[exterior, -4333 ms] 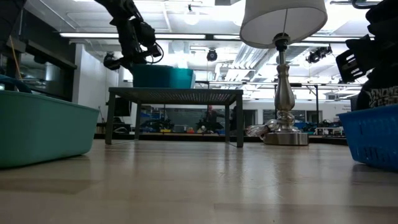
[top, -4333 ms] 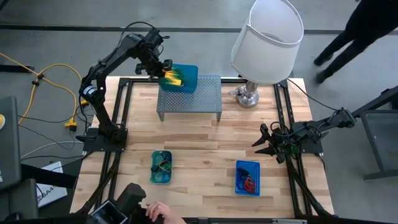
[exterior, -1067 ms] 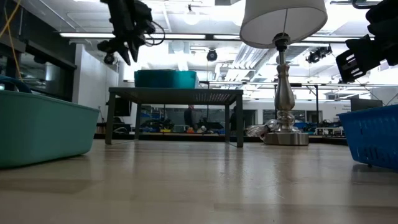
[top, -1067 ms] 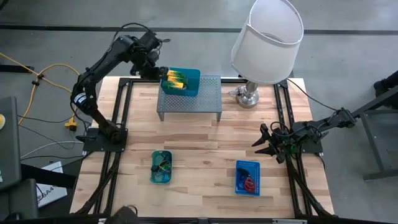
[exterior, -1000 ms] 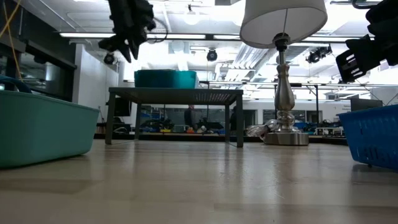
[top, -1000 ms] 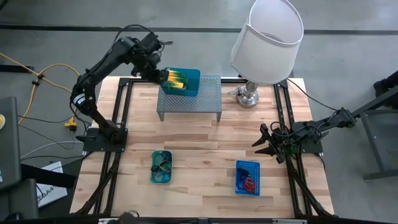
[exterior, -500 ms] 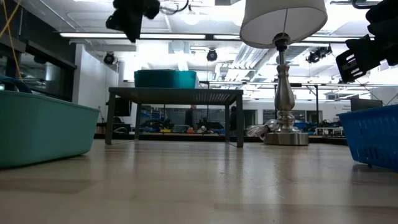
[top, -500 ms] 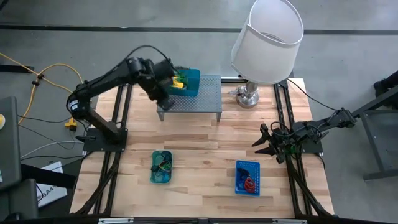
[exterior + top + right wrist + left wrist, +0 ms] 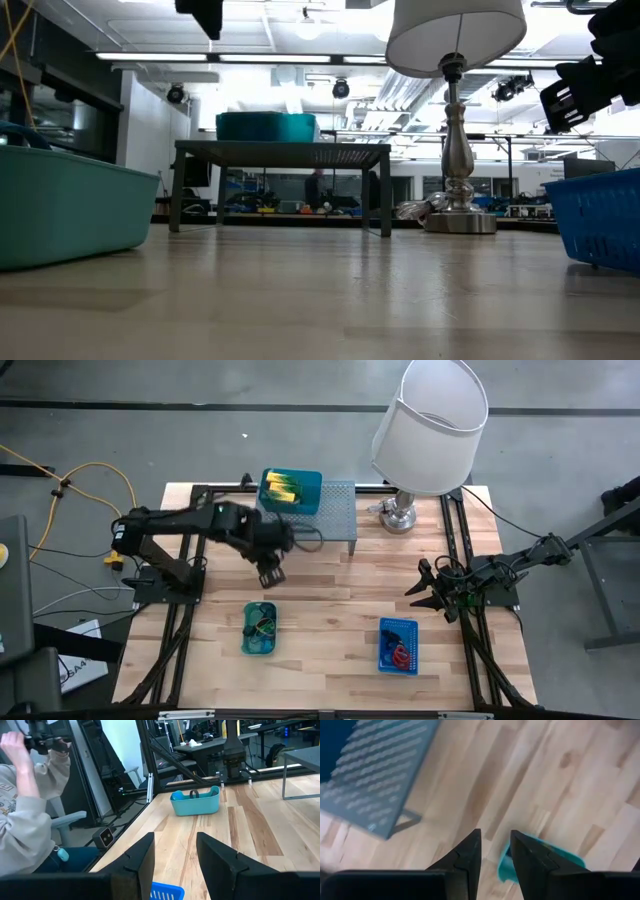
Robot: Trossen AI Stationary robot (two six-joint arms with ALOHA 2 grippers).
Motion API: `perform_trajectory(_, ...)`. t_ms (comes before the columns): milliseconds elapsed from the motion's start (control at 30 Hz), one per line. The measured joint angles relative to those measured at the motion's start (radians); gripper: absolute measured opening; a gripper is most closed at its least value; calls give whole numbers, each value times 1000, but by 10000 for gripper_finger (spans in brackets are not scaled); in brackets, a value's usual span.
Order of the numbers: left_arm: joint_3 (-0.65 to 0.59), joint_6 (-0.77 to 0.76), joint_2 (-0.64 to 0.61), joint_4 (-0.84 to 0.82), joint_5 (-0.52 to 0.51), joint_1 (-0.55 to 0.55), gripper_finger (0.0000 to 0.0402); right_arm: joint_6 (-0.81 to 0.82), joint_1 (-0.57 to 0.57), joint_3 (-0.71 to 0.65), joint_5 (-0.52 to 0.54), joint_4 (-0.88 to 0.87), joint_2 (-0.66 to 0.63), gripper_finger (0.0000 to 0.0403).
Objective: Pick & Place Office Desk Supplies
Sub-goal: Put the green bin with rubber bands on the shelf
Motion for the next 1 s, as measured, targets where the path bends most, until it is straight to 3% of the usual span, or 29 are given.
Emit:
perform_trajectory(133, -17, -2, 3, 18, -16, -63, 99, 0, 0, 0, 0, 0, 0, 134)
perform_trajectory(300, -56, -11, 2, 20, -38, -54, 99, 0, 0, 0, 0, 0, 0, 134)
perform_trajectory(533, -239, 41, 3, 108, 36, -53, 99, 0, 0, 0, 0, 0, 0, 134)
perform_trajectory(1000, -489, 62, 0, 296, 32, -176, 99, 0, 0, 0, 0, 0, 0, 134)
